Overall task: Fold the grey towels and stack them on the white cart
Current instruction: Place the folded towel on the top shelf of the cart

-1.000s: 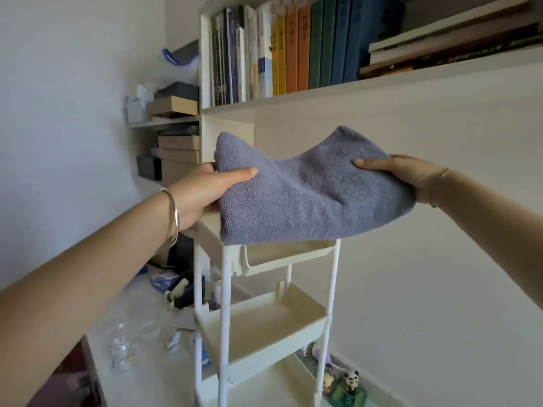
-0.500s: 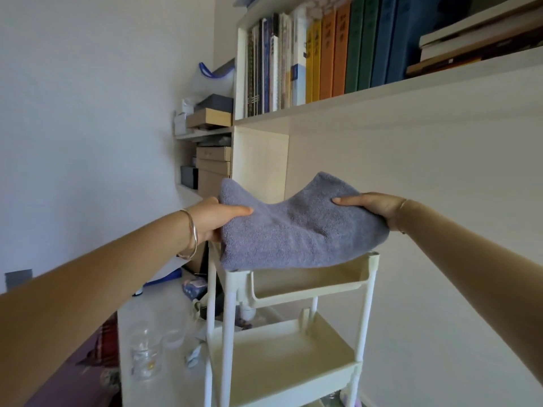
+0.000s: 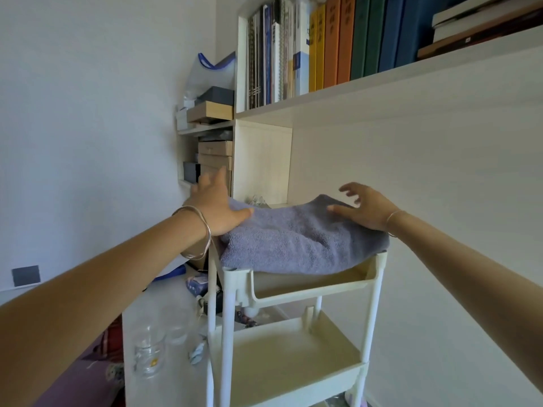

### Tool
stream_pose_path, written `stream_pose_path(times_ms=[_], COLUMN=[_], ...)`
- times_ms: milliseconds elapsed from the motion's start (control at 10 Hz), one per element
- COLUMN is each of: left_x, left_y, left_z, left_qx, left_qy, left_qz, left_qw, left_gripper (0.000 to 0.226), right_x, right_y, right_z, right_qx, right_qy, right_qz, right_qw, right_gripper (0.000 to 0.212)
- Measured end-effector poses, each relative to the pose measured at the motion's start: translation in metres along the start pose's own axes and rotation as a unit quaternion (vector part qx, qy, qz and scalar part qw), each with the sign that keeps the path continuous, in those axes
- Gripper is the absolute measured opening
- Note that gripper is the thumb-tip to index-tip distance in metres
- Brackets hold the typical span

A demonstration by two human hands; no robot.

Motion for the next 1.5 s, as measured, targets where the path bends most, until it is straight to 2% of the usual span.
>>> stream_pose_path(times_ms=[100,200,300,400,500,600,700,800,900,1000,1100,1200,1300,1400,1500], left_x=[-0.053,-0.060,-0.069,-0.052,-0.067,-0.037,-0.050,-0.046,-0.045,-0.052,-0.062,-0.074,-0.071,-0.071,-0.073], left_y=[0.020,0.037,0.027,0.079,0.028,0.038,0.040,0.042,0.043,0.044,0.051,0.064,0.066,0.066,0.069], left_z=[0.011,-0.030,-0.040,-0.021,-0.043,-0.068,-0.078,-0.088,-0.086,-0.079,-0.067,-0.070,-0.074,-0.075,-0.073], left_qx=[-0.026,0.169,-0.056,-0.499,-0.059,0.329,0.328,0.381,0.364,0.299,0.208,0.128,0.117,0.131,0.122], left_qy=[-0.040,-0.084,-0.068,0.257,-0.004,-0.158,-0.149,-0.151,-0.174,-0.161,-0.221,-0.331,-0.350,-0.329,-0.326], left_qz=[-0.164,-0.160,-0.178,-0.275,-0.191,-0.128,-0.142,-0.122,-0.131,-0.170,-0.241,-0.301,-0.301,-0.299,-0.305], left_qw=[0.985,0.969,0.980,0.781,0.980,0.922,0.922,0.904,0.906,0.925,0.922,0.885,0.879,0.886,0.886], left_gripper=[0.049,0.058,0.038,0.052,0.057,0.083,0.070,0.056,0.063,0.071,0.076,0.081,0.074,0.062,0.060], right_x=[0.041,0.037,0.017,0.013,0.009,0.001,-0.004,-0.005,-0.002,0.016,0.044,0.040,0.027,0.024,0.026], right_y=[0.024,0.038,0.042,0.044,0.045,0.046,0.047,0.047,0.048,0.063,0.092,0.108,0.114,0.118,0.119], right_z=[0.008,-0.018,-0.026,-0.032,-0.038,-0.042,-0.049,-0.052,-0.052,-0.048,-0.050,-0.060,-0.072,-0.075,-0.074], right_qx=[-0.054,0.038,0.057,0.067,0.088,0.089,0.091,0.092,0.090,0.059,0.050,0.056,0.043,0.012,0.012], right_qy=[0.050,0.097,0.091,0.097,0.109,0.134,0.178,0.201,0.208,0.173,0.126,0.161,0.182,0.170,0.173], right_qz=[0.156,0.128,0.074,0.064,0.041,0.032,0.036,0.034,0.040,0.116,0.246,0.272,0.263,0.247,0.213], right_qw=[0.985,0.986,0.991,0.991,0.989,0.986,0.979,0.975,0.973,0.976,0.960,0.947,0.947,0.954,0.962], right_gripper=[0.032,0.051,0.076,0.078,0.067,0.069,0.073,0.075,0.073,0.073,0.063,0.065,0.075,0.074,0.077])
Point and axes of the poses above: each hand's wrist, its own y-axis away from the middle knuckle, its own z-axis out of the back of the hand, x = y × z, the point moved 9 cm from there along -y, towards the middle knuckle, and after that the axes turned 5 degrees about -y, right-handed, at the moved point
